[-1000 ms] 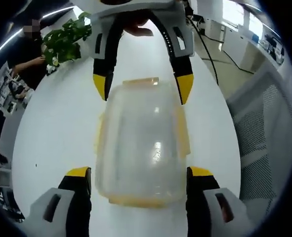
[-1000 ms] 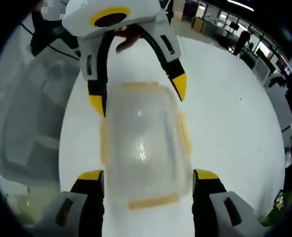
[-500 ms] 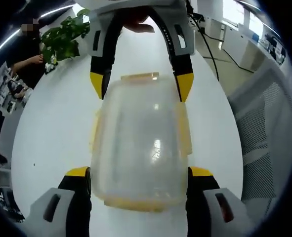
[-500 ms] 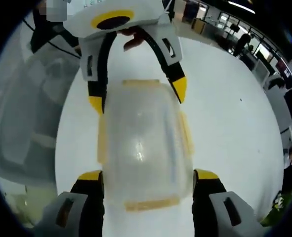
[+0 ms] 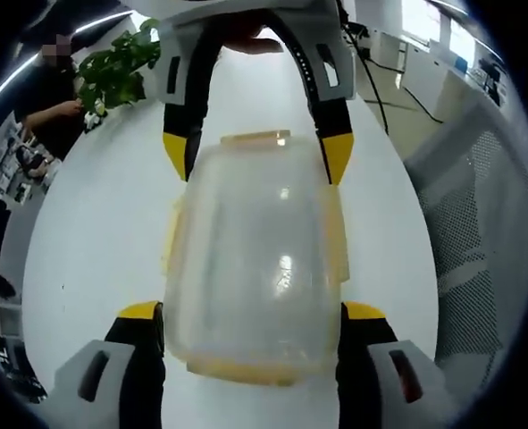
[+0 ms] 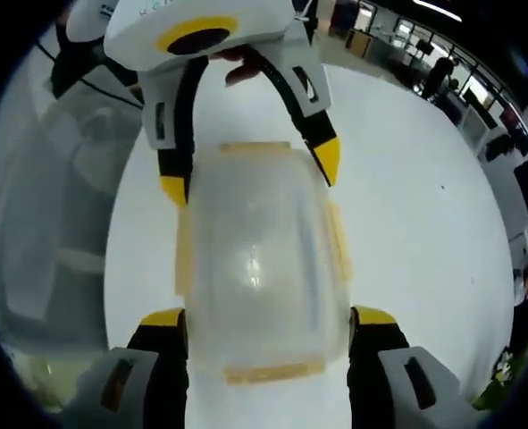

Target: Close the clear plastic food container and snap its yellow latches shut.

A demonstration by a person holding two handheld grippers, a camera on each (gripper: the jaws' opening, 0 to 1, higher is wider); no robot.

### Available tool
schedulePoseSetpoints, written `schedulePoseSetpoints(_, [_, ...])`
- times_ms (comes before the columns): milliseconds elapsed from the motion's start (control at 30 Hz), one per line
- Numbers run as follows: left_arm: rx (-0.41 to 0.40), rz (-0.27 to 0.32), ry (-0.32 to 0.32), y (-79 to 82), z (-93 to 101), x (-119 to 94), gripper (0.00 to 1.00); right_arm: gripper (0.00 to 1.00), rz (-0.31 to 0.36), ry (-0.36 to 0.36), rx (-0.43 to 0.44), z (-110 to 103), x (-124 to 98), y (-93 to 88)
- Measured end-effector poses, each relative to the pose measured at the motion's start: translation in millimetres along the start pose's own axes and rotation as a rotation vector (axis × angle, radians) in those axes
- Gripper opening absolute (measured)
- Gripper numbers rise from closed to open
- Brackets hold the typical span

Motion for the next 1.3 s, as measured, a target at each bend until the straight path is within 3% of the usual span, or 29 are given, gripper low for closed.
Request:
schedulePoseSetpoints(233, [-0.029,0.001,0.021,-17.3,3.9,-6.5,0.82,0.73,0.01,0.016,-0.002,-5.8,9.0,21.4])
schedulePoseSetpoints(267, [-0.03,-0.016,0.033,-21.3,3.9,-5.6,0.83,0.74,0.028,0.019,0.01,-7.2,10.5,24.1])
schedulePoseSetpoints(300, [0.025,-0.081,0.078,-30.7,1.2,-6.4,0.83,0.74,0.059,0.032,0.034,-11.2,15.0,31.2])
schedulePoseSetpoints(367, [-0.012,-0.013,0.038,-28.4,8.4,-7.6,0.83,0.73,-0.002,0.034,-0.048,-9.9,11.3,31.3])
schedulePoseSetpoints(400, [-0.042,0.016,0.045,-27.5,10.1,-7.5,0.83,0.73,-0.041,0.023,-0.025,-10.0,10.8,30.5])
schedulePoseSetpoints(500, [-0.008,-0.015,0.035,-29.9,8.7,-9.9,0.83,0.73,-0.004,0.037,-0.018,-11.7,14.2,34.3])
schedulePoseSetpoints(633, [-0.017,0.004,0.032,-29.9,6.4,-10.4,0.83,0.73,-0.004,0.04,-0.014,-8.9,13.4,33.7])
schedulePoseSetpoints(800, [-0.009,-0.013,0.029,-31.6,3.7,-10.8,0.83,0.73,0.0,0.038,-0.012,-7.4,15.1,37.2])
schedulePoseSetpoints(1300, [-0.039,-0.026,0.049,-64.0,-9.0,-23.8,0.83,0.73,0.019,0.045,-0.045,4.8,30.5,69.9])
Point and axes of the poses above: the point that each gripper's makers call its tool centre point, and the gripper's own axes: x roughly forward along the fingers, z roughly to its right, y roughly out of its top, the point moved 7 cm from there along -x, roughly backward along the fingers, and after that the axes turned 1 degree about -z, right-handed, at the moved point
